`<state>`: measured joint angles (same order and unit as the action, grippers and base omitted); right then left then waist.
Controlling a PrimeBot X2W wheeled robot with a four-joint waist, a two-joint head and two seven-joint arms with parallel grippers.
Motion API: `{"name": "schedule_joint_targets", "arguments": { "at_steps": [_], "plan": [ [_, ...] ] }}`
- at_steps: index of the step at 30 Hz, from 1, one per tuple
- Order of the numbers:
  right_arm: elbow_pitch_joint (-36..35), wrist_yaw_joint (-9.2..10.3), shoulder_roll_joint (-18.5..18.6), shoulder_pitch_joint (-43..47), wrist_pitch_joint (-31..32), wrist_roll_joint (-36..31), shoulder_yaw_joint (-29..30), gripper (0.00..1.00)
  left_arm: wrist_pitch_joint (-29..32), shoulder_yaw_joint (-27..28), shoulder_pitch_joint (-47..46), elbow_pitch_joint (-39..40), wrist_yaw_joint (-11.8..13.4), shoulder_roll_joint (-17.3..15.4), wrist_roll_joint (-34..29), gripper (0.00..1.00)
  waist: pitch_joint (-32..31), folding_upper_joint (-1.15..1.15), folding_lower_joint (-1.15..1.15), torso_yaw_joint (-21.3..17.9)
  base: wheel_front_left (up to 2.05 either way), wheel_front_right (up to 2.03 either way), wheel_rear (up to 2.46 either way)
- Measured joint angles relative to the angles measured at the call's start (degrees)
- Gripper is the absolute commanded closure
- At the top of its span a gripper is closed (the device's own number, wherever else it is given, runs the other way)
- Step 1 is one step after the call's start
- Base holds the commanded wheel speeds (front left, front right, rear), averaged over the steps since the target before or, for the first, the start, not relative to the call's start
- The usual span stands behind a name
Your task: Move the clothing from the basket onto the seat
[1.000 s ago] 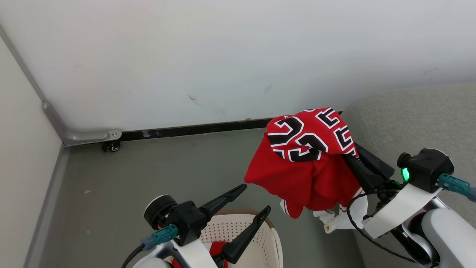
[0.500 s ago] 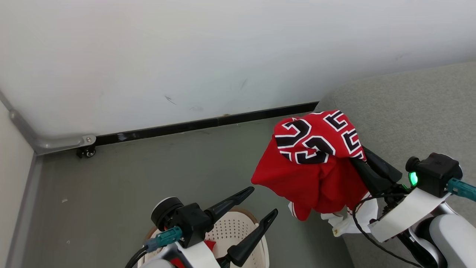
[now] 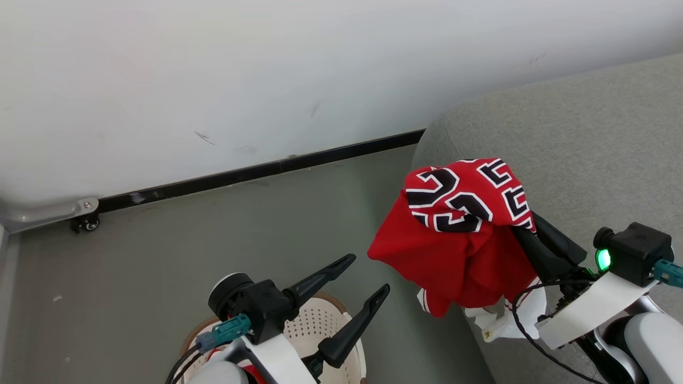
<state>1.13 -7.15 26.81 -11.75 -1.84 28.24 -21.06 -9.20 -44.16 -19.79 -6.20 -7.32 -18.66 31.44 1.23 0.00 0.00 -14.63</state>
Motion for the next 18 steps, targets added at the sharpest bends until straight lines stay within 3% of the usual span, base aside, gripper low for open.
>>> {"name": "schedule_joint_targets", "arguments": {
  "at_steps": [11,18],
  "plan": [
    [1.9,0.00,-0.6,-0.5,0.0,0.7,2.1,1.00,-0.8,1.8,-0.5,-0.4,0.3,-0.8,0.1,0.00,1.7,0.00,0.00,-2.2,0.00,0.00,0.00],
    [5.1,0.01,-0.3,-5.6,0.2,1.5,3.9,1.00,-0.9,2.9,-0.7,-0.4,0.8,-1.2,0.2,0.00,3.4,0.00,0.00,-2.8,0.00,0.00,0.00]
  ]
}}
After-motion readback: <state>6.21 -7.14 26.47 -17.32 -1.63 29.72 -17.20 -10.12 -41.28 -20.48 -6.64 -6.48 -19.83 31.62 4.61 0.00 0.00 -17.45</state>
